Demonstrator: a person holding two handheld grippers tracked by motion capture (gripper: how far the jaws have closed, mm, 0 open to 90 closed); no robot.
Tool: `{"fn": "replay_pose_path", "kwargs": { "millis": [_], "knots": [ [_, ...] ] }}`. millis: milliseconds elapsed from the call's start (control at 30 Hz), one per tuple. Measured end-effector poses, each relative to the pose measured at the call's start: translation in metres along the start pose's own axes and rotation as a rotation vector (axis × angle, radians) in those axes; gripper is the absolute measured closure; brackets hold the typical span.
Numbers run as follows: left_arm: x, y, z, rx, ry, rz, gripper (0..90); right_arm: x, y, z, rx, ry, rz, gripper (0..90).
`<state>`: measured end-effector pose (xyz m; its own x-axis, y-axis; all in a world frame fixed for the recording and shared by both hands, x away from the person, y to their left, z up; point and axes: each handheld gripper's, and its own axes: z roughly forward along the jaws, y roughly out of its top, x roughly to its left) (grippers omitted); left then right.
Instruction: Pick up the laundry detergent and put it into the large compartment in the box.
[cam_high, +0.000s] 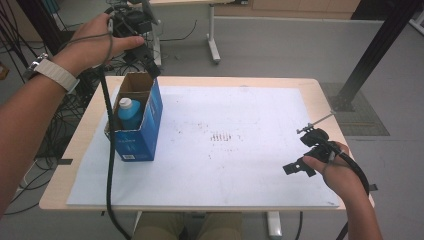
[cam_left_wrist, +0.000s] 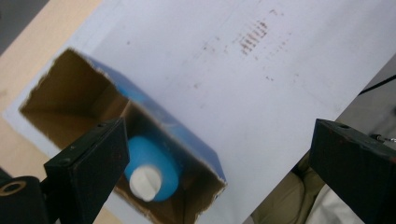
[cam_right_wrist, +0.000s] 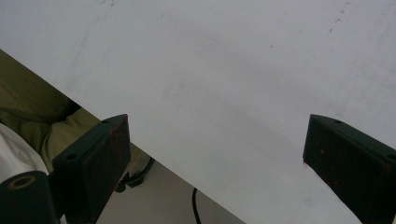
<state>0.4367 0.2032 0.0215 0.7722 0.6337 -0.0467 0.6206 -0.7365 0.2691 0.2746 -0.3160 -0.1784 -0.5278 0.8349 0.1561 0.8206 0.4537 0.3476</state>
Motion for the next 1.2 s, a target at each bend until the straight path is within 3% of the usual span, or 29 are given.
{"fn": "replay_pose_path", "kwargs": {
  "millis": [233, 333, 1033, 1200],
  "knots": [
    [-0.012, 0.02, 0.01, 0.028, -0.041, 0.149, 5.6, 0.003, 0.002, -0.003, -0.006, -0.005, -0.011, 7.7],
    [-0.019, 0.028, 0.015, 0.048, -0.046, 0.184, 5.6, 0.004, 0.004, -0.004, -0.004, -0.006, -0.011, 7.7],
    [-0.041, 0.048, 0.041, 0.04, -0.087, 0.382, 4.6, 0.005, 0.008, -0.006, -0.005, -0.008, -0.015, 7.7],
    [-0.044, 0.051, 0.052, 0.053, -0.093, 0.402, 4.6, 0.006, 0.008, -0.007, -0.006, -0.008, -0.015, 7.7]
  ]
}}
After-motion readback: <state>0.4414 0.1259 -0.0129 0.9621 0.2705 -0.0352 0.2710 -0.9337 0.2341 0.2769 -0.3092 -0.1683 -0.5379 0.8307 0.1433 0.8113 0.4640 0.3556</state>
